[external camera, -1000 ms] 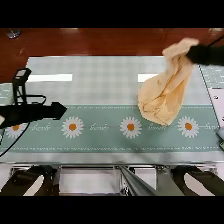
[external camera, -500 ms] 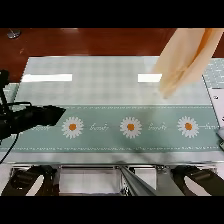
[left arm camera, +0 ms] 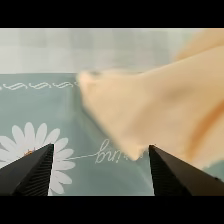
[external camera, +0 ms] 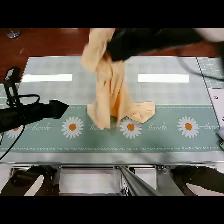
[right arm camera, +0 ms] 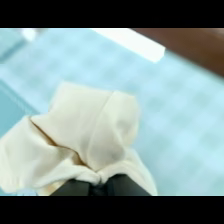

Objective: Fold the shirts.

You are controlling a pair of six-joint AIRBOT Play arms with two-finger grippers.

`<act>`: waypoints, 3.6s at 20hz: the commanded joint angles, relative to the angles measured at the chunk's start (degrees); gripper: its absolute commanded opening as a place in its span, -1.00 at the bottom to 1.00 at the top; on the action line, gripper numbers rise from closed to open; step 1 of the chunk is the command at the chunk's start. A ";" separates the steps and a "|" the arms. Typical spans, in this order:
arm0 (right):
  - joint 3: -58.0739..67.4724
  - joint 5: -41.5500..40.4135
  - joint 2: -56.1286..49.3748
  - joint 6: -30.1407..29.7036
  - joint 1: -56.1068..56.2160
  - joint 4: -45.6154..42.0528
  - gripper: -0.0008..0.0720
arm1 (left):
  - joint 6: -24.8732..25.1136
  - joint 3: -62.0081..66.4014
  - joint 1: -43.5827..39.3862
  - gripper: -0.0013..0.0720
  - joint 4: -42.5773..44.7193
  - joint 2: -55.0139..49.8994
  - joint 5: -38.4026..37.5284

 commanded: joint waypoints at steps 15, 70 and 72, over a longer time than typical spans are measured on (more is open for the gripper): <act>-22.25 9.42 8.22 -3.08 -41.40 7.41 0.74 | -1.95 -0.92 4.87 0.95 5.09 -8.63 -8.09; -0.39 24.41 42.95 -4.13 -38.21 3.80 -0.91 | 18.49 63.39 34.32 -0.91 -24.59 -4.11 -9.66; -3.89 27.89 45.09 -2.86 -38.23 7.04 -0.91 | 16.28 63.32 34.42 -0.91 -24.41 -3.02 -16.24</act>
